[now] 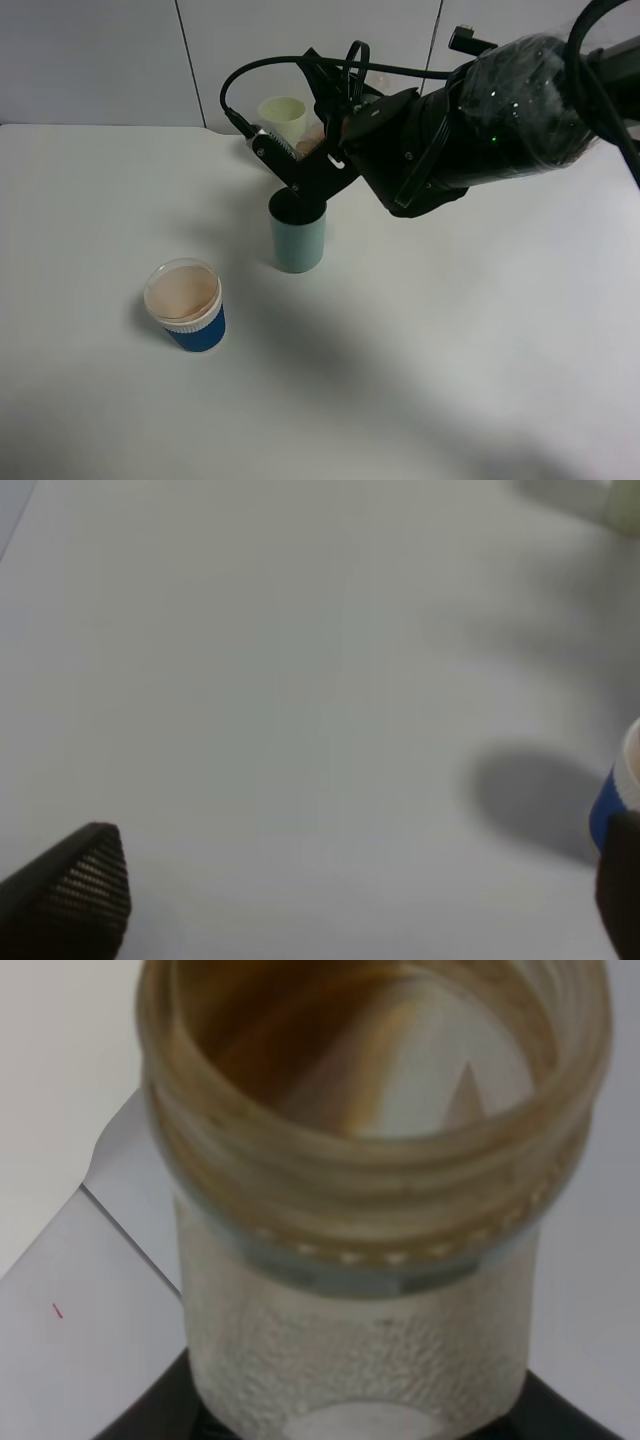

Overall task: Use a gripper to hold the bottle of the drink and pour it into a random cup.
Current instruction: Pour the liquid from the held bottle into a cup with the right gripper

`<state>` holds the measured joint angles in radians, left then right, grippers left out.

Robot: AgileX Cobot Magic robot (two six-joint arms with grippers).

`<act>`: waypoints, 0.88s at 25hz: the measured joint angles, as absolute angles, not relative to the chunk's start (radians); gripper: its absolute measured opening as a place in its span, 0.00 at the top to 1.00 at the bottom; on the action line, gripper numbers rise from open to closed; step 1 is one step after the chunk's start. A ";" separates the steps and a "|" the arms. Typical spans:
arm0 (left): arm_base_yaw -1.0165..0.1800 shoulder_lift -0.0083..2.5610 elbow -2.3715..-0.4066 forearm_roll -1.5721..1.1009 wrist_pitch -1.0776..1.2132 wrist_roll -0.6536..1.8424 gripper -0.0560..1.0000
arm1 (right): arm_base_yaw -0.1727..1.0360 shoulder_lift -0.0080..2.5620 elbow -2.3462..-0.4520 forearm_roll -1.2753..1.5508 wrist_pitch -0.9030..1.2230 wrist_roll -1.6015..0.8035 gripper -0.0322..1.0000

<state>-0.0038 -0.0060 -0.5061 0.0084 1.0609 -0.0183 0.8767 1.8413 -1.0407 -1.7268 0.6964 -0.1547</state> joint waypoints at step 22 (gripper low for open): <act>-0.004 -0.006 -0.506 0.008 1.061 -0.018 0.07 | 0.917 1.841 -1.072 -1.727 0.742 -0.255 0.61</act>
<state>-0.0038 -0.0060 -0.5061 0.0084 1.0609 -0.0183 0.9166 1.8413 -1.0715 -1.7268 0.7419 -0.2551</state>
